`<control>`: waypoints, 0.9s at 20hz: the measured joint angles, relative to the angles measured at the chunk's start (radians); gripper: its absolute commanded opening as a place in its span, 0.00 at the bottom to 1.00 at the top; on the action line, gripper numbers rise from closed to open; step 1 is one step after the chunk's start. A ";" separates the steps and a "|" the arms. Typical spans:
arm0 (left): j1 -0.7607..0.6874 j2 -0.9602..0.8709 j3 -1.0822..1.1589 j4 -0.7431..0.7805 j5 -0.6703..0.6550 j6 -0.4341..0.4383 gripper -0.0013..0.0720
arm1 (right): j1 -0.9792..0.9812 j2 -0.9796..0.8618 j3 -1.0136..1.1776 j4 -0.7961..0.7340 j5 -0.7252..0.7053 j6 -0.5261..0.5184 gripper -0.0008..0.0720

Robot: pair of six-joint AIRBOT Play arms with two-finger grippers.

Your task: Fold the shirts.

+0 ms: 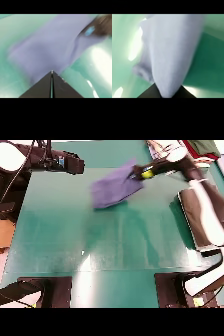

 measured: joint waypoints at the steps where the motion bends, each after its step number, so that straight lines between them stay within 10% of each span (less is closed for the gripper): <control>1: -0.006 0.000 0.000 0.000 0.004 0.000 0.05 | -0.062 0.035 0.003 -0.044 0.022 0.011 0.03; 10: -0.023 0.000 0.000 -0.005 0.025 -0.005 0.05 | -0.591 0.237 0.013 -0.178 0.113 0.061 0.03; 18: -0.024 0.000 0.000 -0.021 0.027 -0.008 0.05 | -0.660 0.369 0.014 -0.185 -0.021 0.069 0.03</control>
